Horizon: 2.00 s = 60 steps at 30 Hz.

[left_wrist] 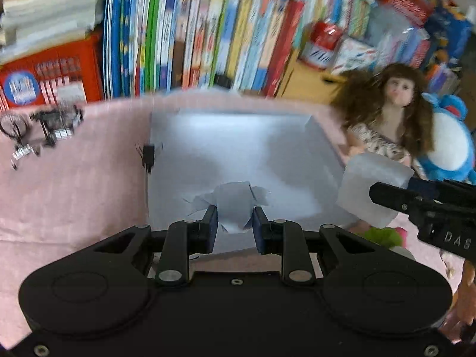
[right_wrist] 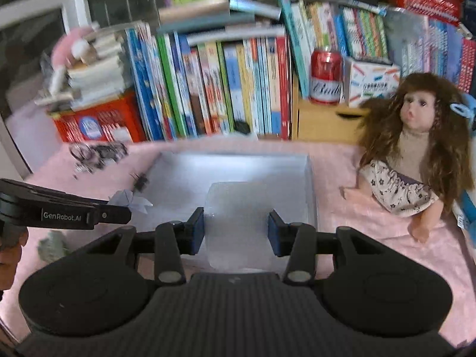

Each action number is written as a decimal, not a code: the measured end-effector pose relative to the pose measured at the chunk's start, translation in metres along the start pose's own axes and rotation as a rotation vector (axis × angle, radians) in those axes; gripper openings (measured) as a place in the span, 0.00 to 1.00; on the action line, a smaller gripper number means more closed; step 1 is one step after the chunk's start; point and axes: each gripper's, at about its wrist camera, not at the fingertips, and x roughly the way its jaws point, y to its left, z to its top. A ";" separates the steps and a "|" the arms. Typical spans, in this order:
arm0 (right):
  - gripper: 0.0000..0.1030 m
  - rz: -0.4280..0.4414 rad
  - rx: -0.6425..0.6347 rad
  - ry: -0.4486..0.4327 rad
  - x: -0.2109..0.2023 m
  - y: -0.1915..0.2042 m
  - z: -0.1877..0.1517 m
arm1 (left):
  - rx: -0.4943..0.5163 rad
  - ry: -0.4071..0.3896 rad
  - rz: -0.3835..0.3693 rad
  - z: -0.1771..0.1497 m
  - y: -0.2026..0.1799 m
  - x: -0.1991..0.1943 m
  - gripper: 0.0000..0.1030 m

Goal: Organize soft objects
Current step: 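Carry the paper figure with the left tool while the right tool carries the foam block into the white box, then open both tools to release the paper figure and foam block in the box, then withdraw both open tools from the white box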

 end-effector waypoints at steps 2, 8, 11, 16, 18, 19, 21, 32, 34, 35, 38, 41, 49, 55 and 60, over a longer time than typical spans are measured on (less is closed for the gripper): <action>0.47 -0.014 -0.008 0.052 0.018 0.001 0.004 | -0.040 0.045 -0.012 0.005 0.004 0.019 0.23; 0.47 -0.045 -0.019 0.143 0.055 0.003 0.008 | -0.066 0.122 0.004 0.013 0.002 0.055 0.23; 0.47 -0.058 -0.016 0.176 0.069 0.003 0.009 | -0.072 0.150 0.008 0.015 0.003 0.068 0.23; 0.47 -0.061 -0.003 0.220 0.086 0.000 0.008 | -0.077 0.191 0.023 0.016 0.004 0.083 0.23; 0.47 -0.053 0.007 0.231 0.090 -0.002 0.006 | -0.075 0.197 0.031 0.016 0.004 0.087 0.23; 0.47 -0.051 0.010 0.237 0.091 -0.003 0.005 | -0.074 0.200 0.034 0.015 0.005 0.089 0.23; 0.47 -0.050 0.007 0.240 0.094 -0.003 0.004 | -0.071 0.205 0.038 0.014 0.005 0.092 0.23; 0.55 -0.049 0.018 0.232 0.095 -0.005 0.005 | -0.106 0.237 0.040 0.011 0.010 0.102 0.23; 0.60 -0.051 0.025 0.223 0.094 -0.006 0.005 | -0.109 0.233 0.062 0.012 0.010 0.100 0.27; 0.63 -0.047 0.028 0.214 0.092 -0.007 0.005 | -0.109 0.229 0.064 0.012 0.010 0.098 0.34; 0.73 -0.039 0.029 0.193 0.086 -0.008 0.006 | -0.104 0.214 0.069 0.014 0.011 0.090 0.47; 0.75 -0.040 0.018 0.173 0.077 -0.008 0.009 | -0.101 0.194 0.083 0.017 0.011 0.078 0.53; 0.78 -0.039 -0.027 0.092 0.038 -0.002 0.011 | -0.032 0.110 0.100 0.011 -0.003 0.030 0.62; 0.82 -0.025 -0.081 0.002 -0.001 0.008 0.002 | 0.020 0.014 0.100 -0.008 -0.009 -0.016 0.67; 0.83 0.005 -0.126 -0.068 -0.035 0.022 -0.015 | 0.057 -0.054 0.092 -0.033 -0.011 -0.050 0.71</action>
